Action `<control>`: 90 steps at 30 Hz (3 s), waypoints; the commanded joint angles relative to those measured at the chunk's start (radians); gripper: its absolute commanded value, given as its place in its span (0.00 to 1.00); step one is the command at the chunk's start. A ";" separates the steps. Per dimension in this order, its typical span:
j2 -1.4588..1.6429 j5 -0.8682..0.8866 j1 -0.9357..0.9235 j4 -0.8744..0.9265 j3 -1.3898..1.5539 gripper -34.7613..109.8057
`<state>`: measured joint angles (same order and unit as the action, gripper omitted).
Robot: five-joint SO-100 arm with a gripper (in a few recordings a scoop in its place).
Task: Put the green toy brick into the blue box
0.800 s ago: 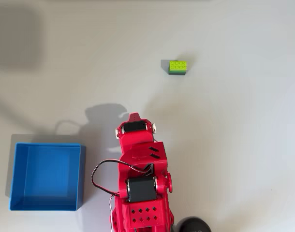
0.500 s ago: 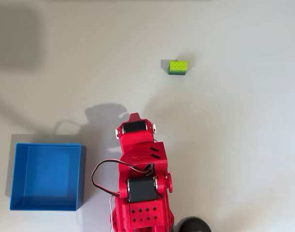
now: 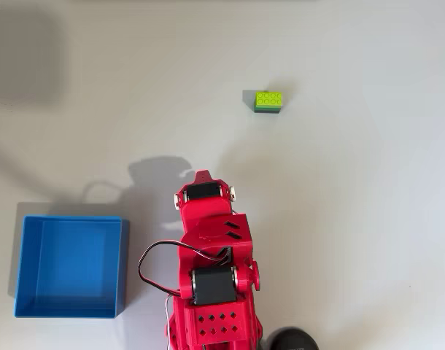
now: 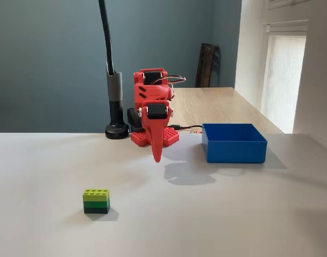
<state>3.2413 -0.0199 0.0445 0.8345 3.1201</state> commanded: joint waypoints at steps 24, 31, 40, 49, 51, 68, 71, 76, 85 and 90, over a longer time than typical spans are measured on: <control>0.018 -0.091 0.061 0.002 0.014 0.24; 0.011 -0.060 0.040 -0.069 -0.017 0.24; -0.038 -0.081 -0.049 -0.072 -0.143 0.24; -0.494 -0.074 -0.186 -0.069 -0.434 0.24; -0.601 -0.077 -0.215 -0.067 -0.512 0.24; -1.276 -0.081 -0.282 0.403 -1.359 0.37; -1.342 -0.091 -0.290 0.446 -1.462 0.40; -1.459 -0.120 -0.316 0.471 -1.580 0.42; -1.681 -0.155 -0.362 0.474 -1.732 0.42; -1.782 -0.160 -0.371 0.474 -1.795 0.43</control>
<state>1.4619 -0.1718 -0.3129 1.2870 1.4051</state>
